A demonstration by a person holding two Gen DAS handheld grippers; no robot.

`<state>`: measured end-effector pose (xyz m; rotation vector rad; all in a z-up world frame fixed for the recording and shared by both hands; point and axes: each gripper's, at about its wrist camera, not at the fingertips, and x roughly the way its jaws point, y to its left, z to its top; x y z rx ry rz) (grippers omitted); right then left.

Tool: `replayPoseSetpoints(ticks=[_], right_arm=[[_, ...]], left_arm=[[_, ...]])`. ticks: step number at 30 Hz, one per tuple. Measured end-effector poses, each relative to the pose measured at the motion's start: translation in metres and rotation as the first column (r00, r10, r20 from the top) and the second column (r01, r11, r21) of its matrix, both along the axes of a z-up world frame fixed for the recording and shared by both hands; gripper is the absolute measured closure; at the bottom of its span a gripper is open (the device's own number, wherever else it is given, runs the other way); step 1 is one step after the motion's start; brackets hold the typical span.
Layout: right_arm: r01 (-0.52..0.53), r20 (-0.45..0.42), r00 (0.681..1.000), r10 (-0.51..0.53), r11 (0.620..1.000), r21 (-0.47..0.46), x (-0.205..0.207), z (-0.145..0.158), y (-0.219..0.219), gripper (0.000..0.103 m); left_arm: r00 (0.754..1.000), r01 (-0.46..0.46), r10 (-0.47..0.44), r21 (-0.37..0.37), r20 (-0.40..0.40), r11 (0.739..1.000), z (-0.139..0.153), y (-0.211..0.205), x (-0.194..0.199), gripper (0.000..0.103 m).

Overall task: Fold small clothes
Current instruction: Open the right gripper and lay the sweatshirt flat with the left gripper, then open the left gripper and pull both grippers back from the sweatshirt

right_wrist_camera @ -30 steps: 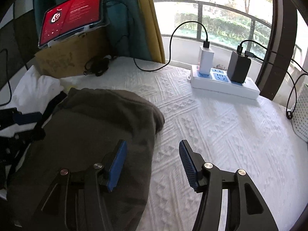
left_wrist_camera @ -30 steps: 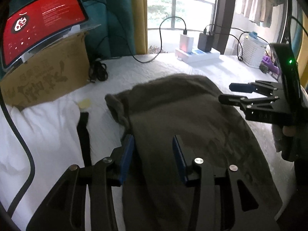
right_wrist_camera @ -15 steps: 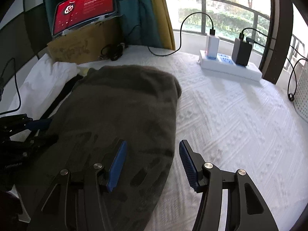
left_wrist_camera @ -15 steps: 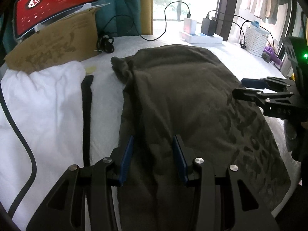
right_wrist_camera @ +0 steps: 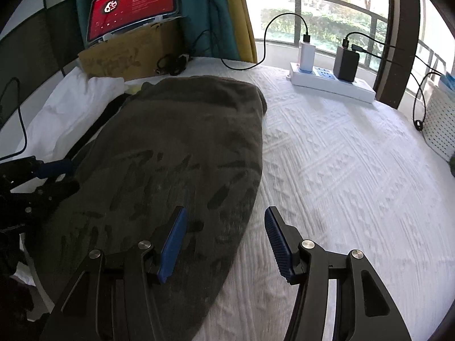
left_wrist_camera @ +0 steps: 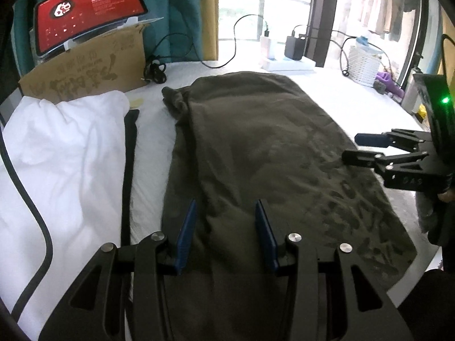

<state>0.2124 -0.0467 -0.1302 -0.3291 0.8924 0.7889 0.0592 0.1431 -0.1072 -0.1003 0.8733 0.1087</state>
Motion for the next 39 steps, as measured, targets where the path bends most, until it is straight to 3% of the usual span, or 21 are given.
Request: replayPoseSetpoints(ticks=[16, 23, 31, 39], right_arm=[[-0.027, 0.009, 1.0, 0.028, 0.999, -0.033, -0.048, -0.007, -0.024, 0.044], [-0.011, 0.026, 1.0, 0.012, 0.999, -0.035, -0.058, -0.002, -0.037, 0.044], [0.043, 0.062, 0.997, -0.042, 0.999, -0.023, -0.069, 0.01, -0.07, 0.043], [0.134, 0.093, 0.987, -0.134, 0.991, 0.011, -0.071, 0.023, -0.118, 0.04]], left_arm=[[0.998, -0.025, 0.026, 0.026, -0.053, 0.999, -0.01, -0.012, -0.027, 0.052], [1.0, 0.012, -0.011, 0.038, -0.021, 0.999, 0.004, -0.022, -0.039, 0.052], [0.999, 0.024, -0.026, 0.067, 0.024, 0.997, 0.022, -0.037, -0.044, 0.04], [0.995, 0.065, -0.066, 0.01, 0.073, 0.998, 0.031, -0.07, -0.03, 0.037]])
